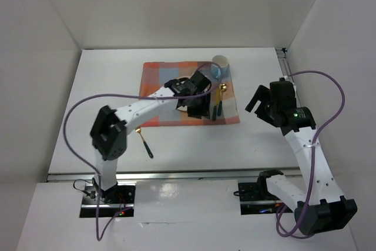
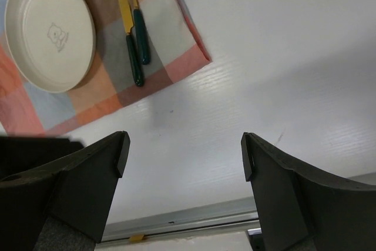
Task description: Set the dinner table for one person
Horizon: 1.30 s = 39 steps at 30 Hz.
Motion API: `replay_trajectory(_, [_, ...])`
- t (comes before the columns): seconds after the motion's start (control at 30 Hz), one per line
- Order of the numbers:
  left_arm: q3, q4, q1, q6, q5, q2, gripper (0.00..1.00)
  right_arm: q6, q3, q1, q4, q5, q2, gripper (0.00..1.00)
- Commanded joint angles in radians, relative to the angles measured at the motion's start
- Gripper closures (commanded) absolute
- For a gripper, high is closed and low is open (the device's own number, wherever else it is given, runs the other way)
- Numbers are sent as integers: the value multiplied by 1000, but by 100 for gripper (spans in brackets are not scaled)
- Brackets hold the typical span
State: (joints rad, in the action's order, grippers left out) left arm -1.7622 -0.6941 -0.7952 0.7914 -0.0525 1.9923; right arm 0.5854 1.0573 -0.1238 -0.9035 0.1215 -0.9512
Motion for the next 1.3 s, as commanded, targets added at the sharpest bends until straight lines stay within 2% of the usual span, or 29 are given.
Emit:
replay_trajectory(0.0, [188,-143,4,181,245,-226,41,-9,-14,7,57,-48,-12,11])
replay_trajectory(0.03, [311,-180,17,218,275,-330,29,-9,-26,7,70,-57,-12,11])
replay_trajectory(0.07, [369,-194,46,277,299,-378,19,-9,-26,7,80,-57,-23,11])
replay_trajectory(0.1, [421,-211,63,304,299,-423,0,-9,-26,7,92,-71,-23,11])
replay_trajectory(0.13, [531,-194,86,304,290,-464,0,-9,-36,7,92,-83,-35,9])
replay_trajectory(0.2, [633,-164,152,304,251,-575,0,-9,-36,-2,103,-83,-44,9])
replay_trajectory(0.23, [709,-154,172,304,250,-599,2,-9,-36,-2,115,-92,-44,9])
replay_trajectory(0.43, [842,-124,261,293,218,-678,14,-18,-26,-20,135,-101,-72,9])
replay_trajectory(0.53, [959,-29,336,247,157,-702,18,-18,-17,-33,144,-102,-81,8])
replay_trajectory(0.63, [1013,66,404,192,88,-702,26,-9,-8,-42,144,-102,-81,8])
replay_trajectory(0.73, [1035,91,413,181,75,-664,38,-9,-8,-53,144,-102,-90,8])
replay_trajectory(0.97, [1083,195,413,181,42,-622,40,1,-8,-73,153,-102,-109,8])
replay_trajectory(1.03, [1083,196,413,181,42,-595,47,1,-8,-82,153,-102,-109,8])
replay_trajectory(1.13, [1073,185,422,181,42,-576,69,10,-8,-82,163,-102,-118,8])
replay_trajectory(1.27, [1051,107,422,233,141,-607,72,10,-8,-82,163,-92,-118,8])
